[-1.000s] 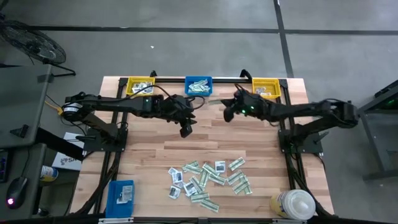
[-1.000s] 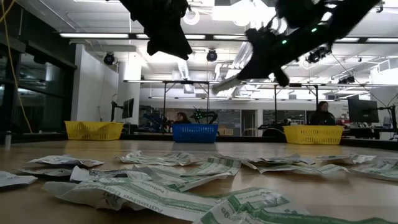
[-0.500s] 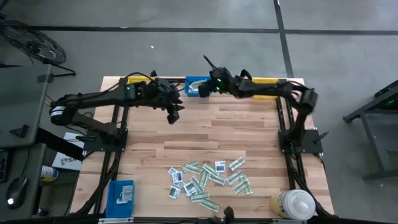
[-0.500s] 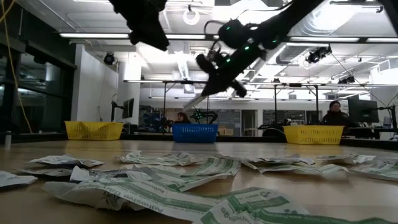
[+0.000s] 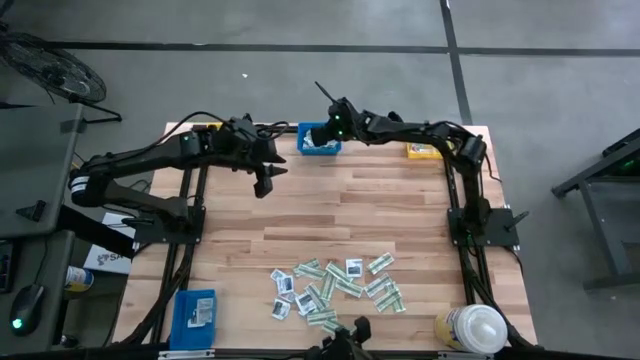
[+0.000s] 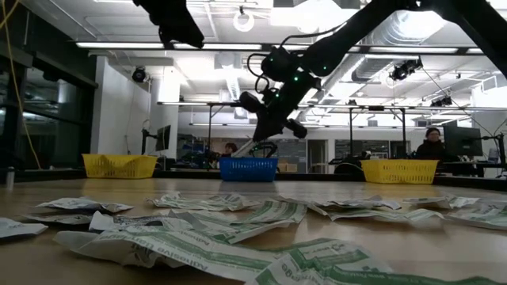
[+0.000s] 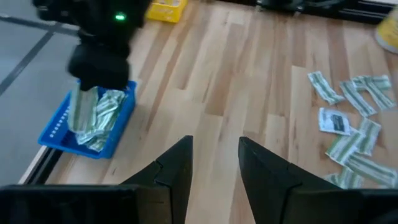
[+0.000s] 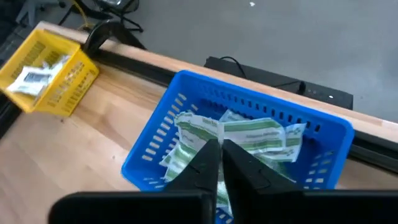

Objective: Pick & Place First Aid Supplies
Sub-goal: Put the green bandage pack into the top blue bin

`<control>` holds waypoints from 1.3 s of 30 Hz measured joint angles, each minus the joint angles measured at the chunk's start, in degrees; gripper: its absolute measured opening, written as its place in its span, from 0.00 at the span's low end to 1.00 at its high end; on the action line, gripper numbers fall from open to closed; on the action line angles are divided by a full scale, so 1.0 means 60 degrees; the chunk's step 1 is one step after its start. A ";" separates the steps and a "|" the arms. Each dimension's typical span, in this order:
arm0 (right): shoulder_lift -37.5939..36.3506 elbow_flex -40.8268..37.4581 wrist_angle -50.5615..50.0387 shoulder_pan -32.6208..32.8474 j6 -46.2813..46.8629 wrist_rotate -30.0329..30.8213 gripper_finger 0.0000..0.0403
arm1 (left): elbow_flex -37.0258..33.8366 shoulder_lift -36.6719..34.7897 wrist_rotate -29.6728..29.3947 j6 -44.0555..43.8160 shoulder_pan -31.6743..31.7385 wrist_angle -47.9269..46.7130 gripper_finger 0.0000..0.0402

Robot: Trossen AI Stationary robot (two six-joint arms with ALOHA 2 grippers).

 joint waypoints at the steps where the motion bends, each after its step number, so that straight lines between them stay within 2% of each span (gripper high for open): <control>1: 0.0000 0.0004 -0.0003 -0.0032 0.0111 0.0007 0.05 | 0.0000 0.0000 0.0150 0.0082 -0.0002 -0.0009 0.32; 10: -0.0005 0.0004 -0.0037 -0.0312 0.0643 -0.0339 0.27 | 0.0000 0.0000 0.0474 0.0735 -0.0002 -0.0263 0.32; 17: -0.0677 0.0004 -0.0429 -0.0678 0.0133 -0.1292 0.32 | 0.0000 0.0000 0.0507 0.0768 -0.0002 -0.0379 0.32; 23: -0.2042 0.0007 -0.2782 -0.0826 -0.2047 -0.1944 0.32 | 0.0000 0.0004 0.0845 0.0764 -0.0002 -0.0439 0.32; 29: -0.3368 0.0007 -0.5828 -0.0505 -0.3208 -0.2302 0.32 | 0.0000 0.0004 0.0930 0.0776 -0.0002 -0.0429 0.32; 31: -0.3684 0.0007 -0.6882 -0.0260 -0.3169 -0.2121 0.32 | 0.0000 0.0004 0.0930 0.0814 -0.0002 -0.0428 0.32; 35: -0.4106 -0.0023 -0.8816 0.0332 -0.1948 -0.1482 0.32 | 0.0000 0.0004 0.0929 0.0886 -0.0002 -0.0421 0.32; 39: -0.4613 -0.0829 -0.9390 0.1227 -0.1186 -0.1300 0.32 | 0.0000 0.0004 0.0924 0.0712 -0.0002 -0.0342 0.32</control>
